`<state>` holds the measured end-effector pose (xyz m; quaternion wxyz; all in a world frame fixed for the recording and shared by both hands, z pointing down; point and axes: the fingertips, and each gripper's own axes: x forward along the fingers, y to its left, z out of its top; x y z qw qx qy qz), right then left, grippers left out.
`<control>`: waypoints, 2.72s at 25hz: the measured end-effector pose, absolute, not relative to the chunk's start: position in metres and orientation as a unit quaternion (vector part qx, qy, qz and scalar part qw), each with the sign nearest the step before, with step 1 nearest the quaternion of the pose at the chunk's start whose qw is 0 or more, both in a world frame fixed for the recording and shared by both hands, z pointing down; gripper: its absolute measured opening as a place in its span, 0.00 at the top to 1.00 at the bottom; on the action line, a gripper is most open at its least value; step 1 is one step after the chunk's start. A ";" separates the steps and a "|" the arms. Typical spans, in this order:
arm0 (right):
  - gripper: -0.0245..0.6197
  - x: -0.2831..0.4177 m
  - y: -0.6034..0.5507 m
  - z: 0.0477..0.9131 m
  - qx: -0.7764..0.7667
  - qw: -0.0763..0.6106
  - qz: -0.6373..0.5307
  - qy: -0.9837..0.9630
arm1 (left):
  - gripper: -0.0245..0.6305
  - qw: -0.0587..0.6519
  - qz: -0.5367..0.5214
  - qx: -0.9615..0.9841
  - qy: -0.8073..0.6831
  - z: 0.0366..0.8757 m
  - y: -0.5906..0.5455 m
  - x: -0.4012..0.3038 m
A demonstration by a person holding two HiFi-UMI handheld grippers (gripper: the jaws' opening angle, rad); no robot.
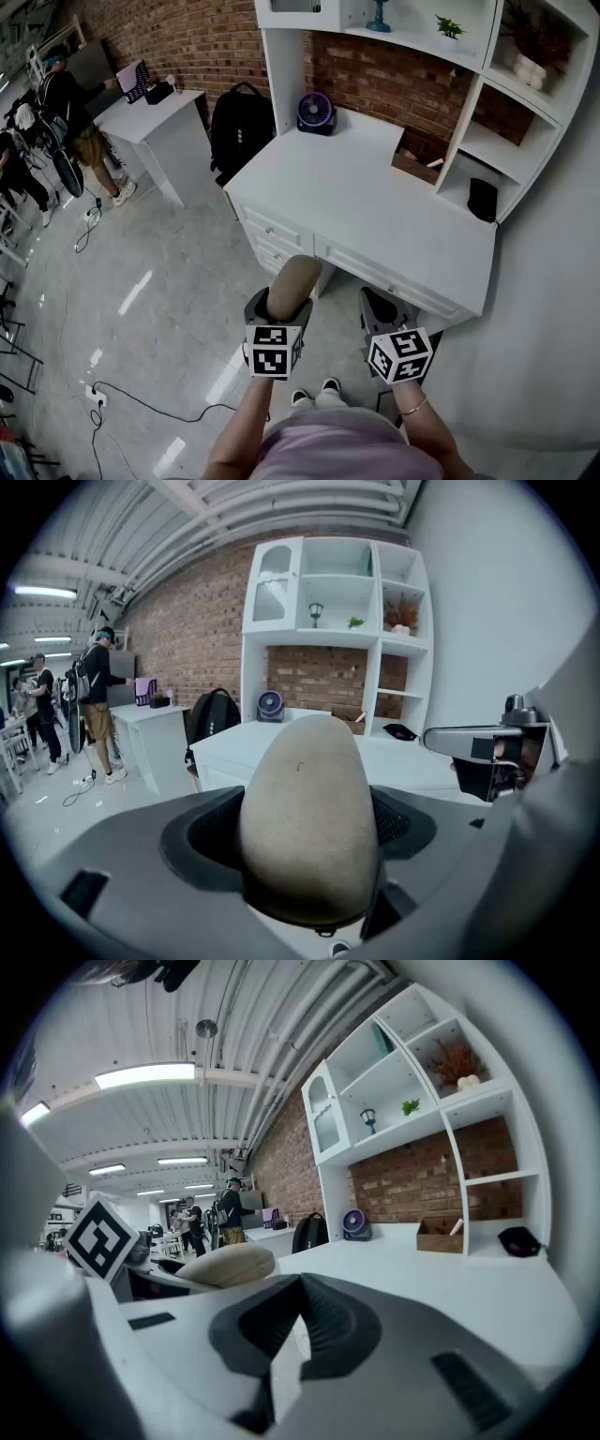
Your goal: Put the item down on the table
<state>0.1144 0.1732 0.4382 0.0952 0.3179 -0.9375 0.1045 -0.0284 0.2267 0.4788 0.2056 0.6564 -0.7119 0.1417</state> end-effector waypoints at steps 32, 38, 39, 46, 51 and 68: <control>0.96 0.061 0.007 0.449 0.343 0.072 0.123 -0.929 | 0.37 0.225 0.132 0.669 -0.696 0.496 0.051 -0.090; 0.96 0.031 -0.059 0.438 0.376 0.068 0.121 -0.916 | 0.37 0.224 0.143 0.689 -0.675 0.494 -0.024 -0.125; 0.96 0.026 -0.068 0.437 0.381 0.067 0.121 -0.914 | 0.37 0.223 0.145 0.691 -0.671 0.494 -0.035 -0.130; 0.96 0.000 -0.113 0.433 0.412 0.067 0.122 -0.901 | 0.37 0.222 0.152 0.712 -0.649 0.496 -0.097 -0.157; 0.96 -0.011 -0.130 0.433 0.425 0.074 0.116 -0.895 | 0.37 0.214 0.167 0.729 -0.629 0.499 -0.127 -0.164; 0.96 -0.001 -0.189 0.437 0.451 0.067 0.116 -0.882 | 0.37 0.211 0.195 0.751 -0.595 0.518 -0.227 -0.149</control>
